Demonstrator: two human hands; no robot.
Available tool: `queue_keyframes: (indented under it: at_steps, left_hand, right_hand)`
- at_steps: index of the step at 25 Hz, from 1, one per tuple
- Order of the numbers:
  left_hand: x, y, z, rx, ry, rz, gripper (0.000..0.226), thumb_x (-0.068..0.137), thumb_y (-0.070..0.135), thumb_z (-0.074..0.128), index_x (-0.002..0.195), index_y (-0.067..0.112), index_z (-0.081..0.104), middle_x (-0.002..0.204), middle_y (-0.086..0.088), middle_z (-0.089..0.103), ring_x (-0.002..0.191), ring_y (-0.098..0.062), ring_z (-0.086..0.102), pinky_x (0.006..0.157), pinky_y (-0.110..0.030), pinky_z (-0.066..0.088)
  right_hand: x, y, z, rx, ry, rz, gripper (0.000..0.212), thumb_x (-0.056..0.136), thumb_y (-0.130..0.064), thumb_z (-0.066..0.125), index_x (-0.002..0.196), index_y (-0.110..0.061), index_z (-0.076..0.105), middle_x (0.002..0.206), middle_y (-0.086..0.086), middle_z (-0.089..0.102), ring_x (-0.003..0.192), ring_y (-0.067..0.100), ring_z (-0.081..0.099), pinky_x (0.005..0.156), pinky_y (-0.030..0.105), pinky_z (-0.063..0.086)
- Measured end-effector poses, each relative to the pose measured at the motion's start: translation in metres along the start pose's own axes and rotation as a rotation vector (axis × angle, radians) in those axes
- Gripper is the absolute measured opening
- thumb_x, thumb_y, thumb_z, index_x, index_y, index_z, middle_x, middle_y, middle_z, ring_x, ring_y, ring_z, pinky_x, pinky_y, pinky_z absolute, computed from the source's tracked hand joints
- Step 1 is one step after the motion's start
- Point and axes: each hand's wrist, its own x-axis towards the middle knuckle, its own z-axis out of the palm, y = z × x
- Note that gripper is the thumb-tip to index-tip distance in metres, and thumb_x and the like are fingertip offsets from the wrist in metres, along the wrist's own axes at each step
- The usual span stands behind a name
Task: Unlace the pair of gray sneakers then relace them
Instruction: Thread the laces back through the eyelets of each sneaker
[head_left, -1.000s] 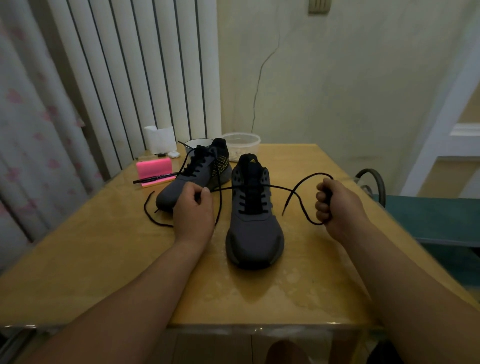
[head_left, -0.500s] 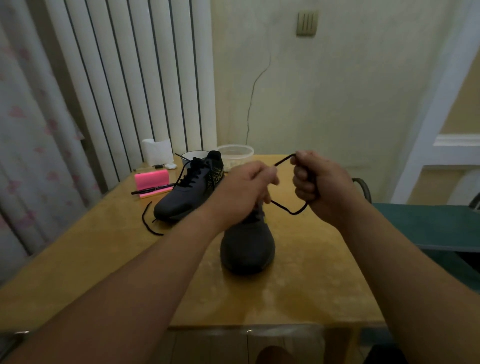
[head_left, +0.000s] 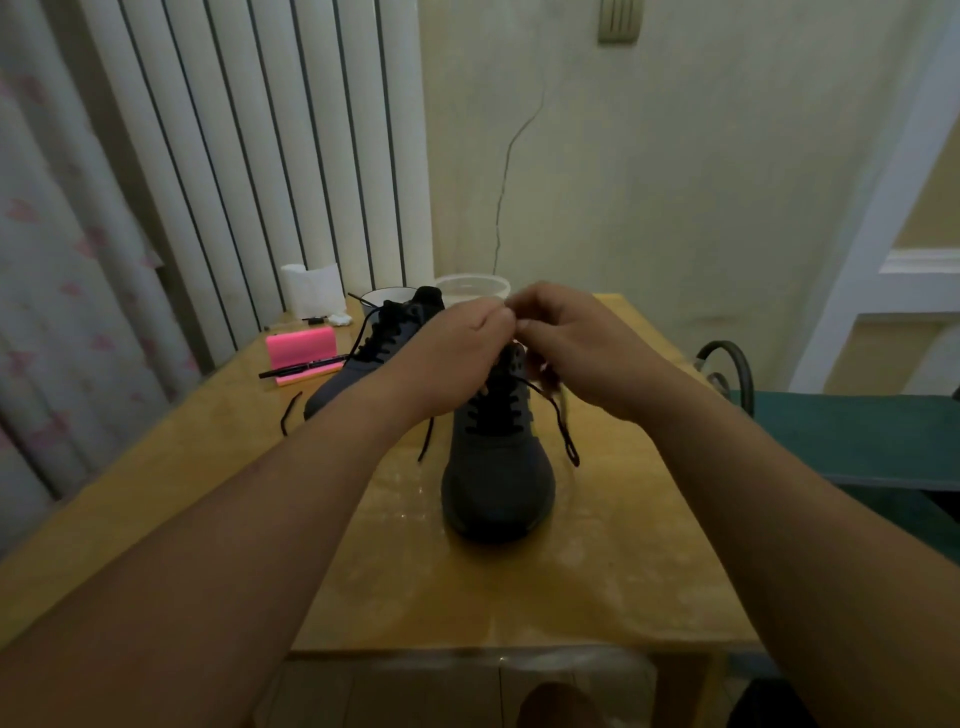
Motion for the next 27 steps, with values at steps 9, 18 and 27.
queue_keyframes:
  at_steps: [9, 18, 27]
  left_hand:
    - [0.005, -0.031, -0.005, -0.223, 0.142, -0.028, 0.046, 0.111, 0.045, 0.045, 0.088, 0.01, 0.066, 0.065, 0.004, 0.054, 0.06, -0.01, 0.051, 0.062, -0.027, 0.047]
    - [0.005, -0.05, 0.027, -0.171, 0.297, 0.083, 0.04, 0.108, 0.039, 0.052, 0.144, 0.023, 0.059, 0.131, 0.007, 0.06, 0.122, -0.007, 0.058, 0.106, -0.033, 0.05]
    - [0.02, -0.044, 0.015, -0.543, 0.365, -0.088, 0.029, 0.114, 0.03, 0.04, 0.11, 0.018, 0.066, 0.074, 0.0, 0.055, 0.062, -0.01, 0.052, 0.059, -0.03, 0.05]
  right_hand:
    - [0.012, 0.014, 0.001, -0.085, 0.124, -0.056, 0.019, 0.106, -0.028, 0.057, 0.103, -0.017, 0.071, 0.081, 0.0, 0.066, 0.061, -0.003, 0.053, 0.06, 0.017, 0.043]
    - [0.018, 0.023, 0.01, 0.168, 0.173, 0.089, 0.025, 0.108, -0.024, 0.054, 0.104, -0.01, 0.075, 0.072, 0.005, 0.063, 0.06, 0.014, 0.053, 0.054, 0.026, 0.045]
    - [0.031, 0.052, 0.012, 0.007, 0.185, 0.246, 0.019, 0.107, -0.031, 0.053, 0.114, -0.022, 0.068, 0.095, 0.003, 0.071, 0.087, 0.021, 0.068, 0.07, 0.031, 0.055]
